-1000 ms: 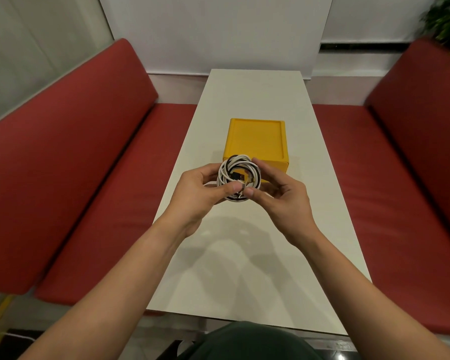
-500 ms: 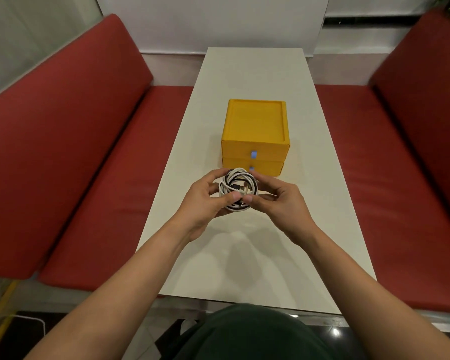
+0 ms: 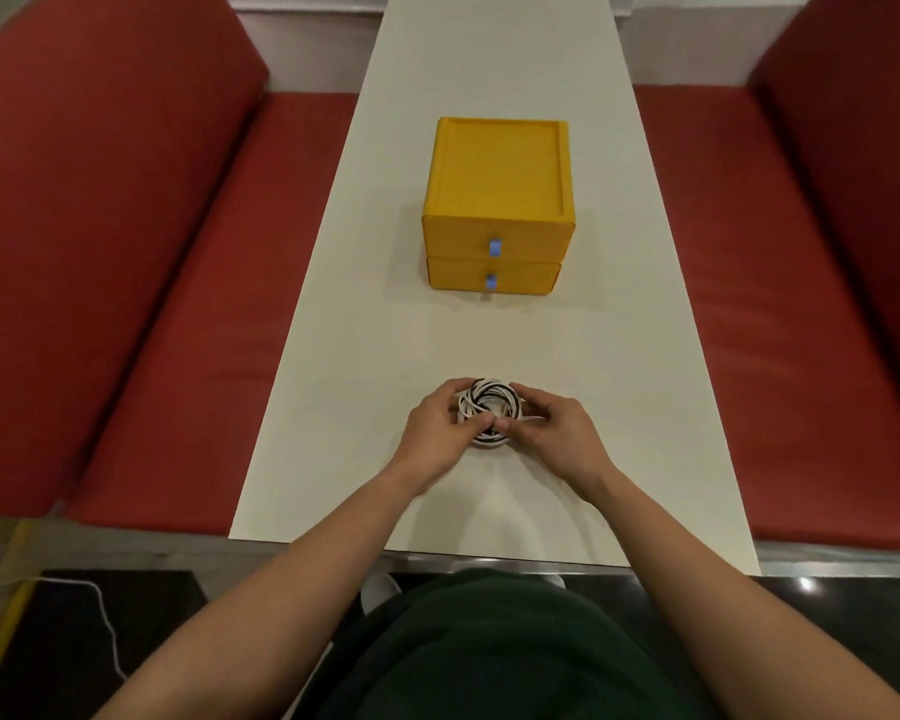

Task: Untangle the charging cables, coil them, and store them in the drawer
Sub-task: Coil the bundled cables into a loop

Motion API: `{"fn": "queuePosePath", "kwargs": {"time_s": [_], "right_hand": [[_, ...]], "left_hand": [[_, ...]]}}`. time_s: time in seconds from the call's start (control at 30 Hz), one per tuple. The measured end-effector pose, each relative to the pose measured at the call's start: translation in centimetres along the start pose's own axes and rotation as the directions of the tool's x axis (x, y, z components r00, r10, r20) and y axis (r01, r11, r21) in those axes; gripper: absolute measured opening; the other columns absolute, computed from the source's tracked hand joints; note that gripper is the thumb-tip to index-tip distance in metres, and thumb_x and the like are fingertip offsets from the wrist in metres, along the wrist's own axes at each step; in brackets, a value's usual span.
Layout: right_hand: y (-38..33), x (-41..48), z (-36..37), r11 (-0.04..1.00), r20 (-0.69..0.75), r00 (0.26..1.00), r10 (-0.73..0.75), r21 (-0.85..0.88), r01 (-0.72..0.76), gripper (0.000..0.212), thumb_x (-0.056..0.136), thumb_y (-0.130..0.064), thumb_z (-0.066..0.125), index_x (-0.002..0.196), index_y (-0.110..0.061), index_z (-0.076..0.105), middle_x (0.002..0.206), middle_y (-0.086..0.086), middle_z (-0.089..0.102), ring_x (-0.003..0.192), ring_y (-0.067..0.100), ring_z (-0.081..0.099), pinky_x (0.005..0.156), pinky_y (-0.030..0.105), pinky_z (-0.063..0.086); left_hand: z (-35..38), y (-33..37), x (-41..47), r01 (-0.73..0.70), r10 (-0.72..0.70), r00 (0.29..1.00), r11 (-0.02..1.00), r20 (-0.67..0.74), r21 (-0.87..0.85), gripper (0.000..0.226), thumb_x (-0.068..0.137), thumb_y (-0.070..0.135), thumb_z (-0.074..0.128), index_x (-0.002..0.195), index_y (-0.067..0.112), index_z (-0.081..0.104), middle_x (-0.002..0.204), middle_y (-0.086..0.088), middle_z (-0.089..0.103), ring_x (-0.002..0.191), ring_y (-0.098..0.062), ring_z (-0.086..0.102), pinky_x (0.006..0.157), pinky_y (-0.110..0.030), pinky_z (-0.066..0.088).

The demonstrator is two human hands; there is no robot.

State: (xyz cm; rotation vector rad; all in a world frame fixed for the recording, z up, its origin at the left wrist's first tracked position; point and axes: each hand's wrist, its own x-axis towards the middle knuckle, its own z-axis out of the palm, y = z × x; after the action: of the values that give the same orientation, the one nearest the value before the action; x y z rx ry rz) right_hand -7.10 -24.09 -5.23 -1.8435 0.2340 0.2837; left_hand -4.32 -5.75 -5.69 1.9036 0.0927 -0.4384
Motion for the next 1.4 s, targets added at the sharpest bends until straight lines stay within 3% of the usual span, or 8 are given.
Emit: {"fn": "queuePosePath", "kwargs": {"time_s": [0.07,0.17,0.27,0.4,0.63,0.93,1.27,1.4], "right_hand": [[0.3,0.2,0.0,0.996,-0.013,0.999,-0.031,-0.085,0.030,0.051,0.082,-0.037,0.086,0.131,-0.031,0.070,0.099,-0.014,0.079,0.090,0.000,0.074,0.087,0.023,0.058],[0.7,0.5,-0.1,0.957,0.006,0.997,-0.081,-0.281,0.079,0.055,0.083,-0.042,0.084,0.133,-0.027,0.069,0.110,-0.009,0.074,0.102,0.005,0.069,0.085,0.010,0.047],[0.9,1.0,-0.5,0.915,0.017,0.997,-0.076,-0.397,0.076,0.054,0.083,-0.046,0.082,0.132,-0.026,0.070,0.109,0.001,0.058,0.100,0.016,0.061,0.084,0.020,0.041],[1.4,1.6,-0.5,0.799,0.127,0.982,-0.136,-0.572,0.185,0.046,0.094,-0.057,0.064,0.127,-0.026,0.068,0.096,-0.003,0.049,0.099,0.021,0.053,0.080,0.029,0.039],[2.1,0.5,-0.5,0.638,0.137,0.972,-0.192,-0.735,0.230,0.093,0.092,-0.081,0.016,0.154,-0.018,0.042,0.138,0.008,0.049,0.119,0.030,0.045,0.103,0.045,0.044],[3.8,0.1,-0.8,0.629,0.219,0.899,-0.380,-0.651,0.425,0.064,0.099,-0.058,0.049,0.152,-0.023,0.049,0.154,0.002,0.051,0.126,0.029,0.057,0.098,0.049,0.051],[4.1,0.0,-0.5,0.700,0.138,0.904,-0.405,-0.590,0.403,0.032,0.091,-0.038,0.077,0.113,-0.017,0.069,0.146,0.001,0.061,0.110,0.024,0.060,0.088,0.030,0.046],[4.3,-0.1,-0.5,0.684,0.138,0.896,-0.422,-0.600,0.415,0.027,0.091,-0.038,0.077,0.109,-0.020,0.072,0.146,0.003,0.061,0.113,0.022,0.060,0.088,0.024,0.041]], "left_hand": [[-0.1,0.2,0.2,-0.059,0.062,0.998,0.986,-0.015,0.153,0.050,0.087,0.027,0.081,0.134,0.024,0.064,0.111,0.006,0.073,0.097,-0.007,0.068,0.079,0.001,0.044],[-0.5,-0.5,0.6,-0.189,0.198,0.980,0.907,0.016,0.376,0.049,0.087,0.038,0.079,0.132,0.025,0.067,0.115,0.002,0.073,0.106,-0.011,0.065,0.083,-0.005,0.039],[-0.9,-1.2,0.9,-0.191,0.199,0.979,0.855,0.034,0.482,0.056,0.087,0.054,0.074,0.135,0.027,0.066,0.115,0.002,0.053,0.114,-0.015,0.049,0.094,-0.020,0.034],[-1.1,-1.5,0.9,-0.243,0.243,0.969,0.871,0.055,0.428,0.062,0.088,0.049,0.076,0.142,0.021,0.060,0.119,0.011,0.047,0.109,-0.003,0.049,0.088,-0.004,0.034],[-1.1,-1.6,1.2,-0.329,0.318,0.942,0.805,0.109,0.494,0.048,0.091,0.052,0.070,0.132,0.026,0.069,0.115,0.010,0.063,0.110,-0.010,0.055,0.092,-0.023,0.041],[-1.3,-2.3,0.6,-0.381,0.384,0.920,0.829,0.079,0.410,0.020,0.090,0.037,0.077,0.099,0.021,0.071,0.104,0.003,0.072,0.095,-0.013,0.064,0.085,-0.034,0.052],[-1.3,-1.3,0.5,-0.405,0.382,0.913,0.803,0.144,0.438,0.015,0.096,0.024,0.071,0.102,0.016,0.082,0.132,-0.005,0.066,0.105,-0.019,0.069,0.097,-0.032,0.052],[-1.6,-0.8,0.5,-0.459,0.439,0.884,0.745,0.163,0.485,0.014,0.094,0.025,0.072,0.105,0.017,0.076,0.107,0.002,0.069,0.092,-0.019,0.067,0.084,-0.038,0.053]]}}
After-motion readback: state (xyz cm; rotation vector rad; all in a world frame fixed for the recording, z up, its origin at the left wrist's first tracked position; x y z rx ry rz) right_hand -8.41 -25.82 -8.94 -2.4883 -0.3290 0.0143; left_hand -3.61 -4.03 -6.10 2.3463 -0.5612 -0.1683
